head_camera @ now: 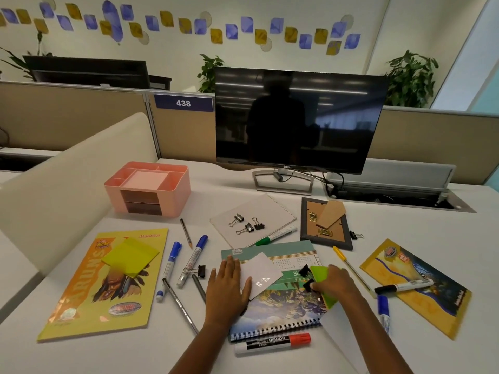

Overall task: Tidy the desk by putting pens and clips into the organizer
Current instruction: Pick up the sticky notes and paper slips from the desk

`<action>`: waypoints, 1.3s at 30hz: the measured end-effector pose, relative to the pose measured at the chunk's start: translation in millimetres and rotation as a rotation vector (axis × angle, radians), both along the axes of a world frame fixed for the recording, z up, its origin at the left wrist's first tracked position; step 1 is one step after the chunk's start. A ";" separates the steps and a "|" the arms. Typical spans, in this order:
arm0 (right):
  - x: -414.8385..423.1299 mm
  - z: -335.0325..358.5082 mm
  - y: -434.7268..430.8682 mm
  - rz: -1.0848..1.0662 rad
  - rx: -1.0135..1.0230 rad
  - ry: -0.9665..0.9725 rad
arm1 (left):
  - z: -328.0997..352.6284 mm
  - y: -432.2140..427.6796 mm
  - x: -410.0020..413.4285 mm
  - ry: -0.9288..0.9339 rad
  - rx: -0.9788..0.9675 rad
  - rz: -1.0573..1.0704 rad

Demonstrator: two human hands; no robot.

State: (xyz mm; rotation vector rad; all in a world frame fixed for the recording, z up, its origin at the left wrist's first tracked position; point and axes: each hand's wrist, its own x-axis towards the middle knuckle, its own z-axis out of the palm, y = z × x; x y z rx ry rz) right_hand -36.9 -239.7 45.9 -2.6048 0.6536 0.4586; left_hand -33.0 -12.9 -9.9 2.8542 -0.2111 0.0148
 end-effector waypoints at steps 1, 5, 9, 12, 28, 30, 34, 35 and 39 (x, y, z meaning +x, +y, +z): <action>1.4 0.3 -1.7 0.002 -0.002 0.004 | 2.0 0.3 -0.4 0.000 -0.004 -0.006; 3.1 2.5 -3.4 0.025 -0.014 0.007 | 3.6 1.9 -0.1 0.016 -0.003 -0.038; 6.7 -2.3 3.4 0.032 -0.130 -0.038 | 11.7 10.3 6.9 0.005 0.021 -0.066; 8.9 3.5 10.3 -0.049 -0.182 -0.155 | 18.6 31.5 15.3 -0.007 -0.013 -0.108; 72.1 48.3 136.6 0.147 0.134 -0.826 | 14.9 202.8 66.7 -0.148 0.049 0.225; 83.3 49.5 166.4 0.222 0.180 -0.875 | 13.1 223.3 72.5 -0.159 0.042 0.240; 112.3 55.1 224.0 0.307 0.284 -0.932 | 10.1 255.7 86.5 -0.158 0.044 0.219; 120.4 57.5 238.1 0.328 0.322 -0.949 | 9.9 262.1 90.6 -0.145 0.051 0.207; 152.3 71.0 289.2 0.385 0.399 -1.023 | 4.2 280.8 112.6 -0.121 0.088 0.185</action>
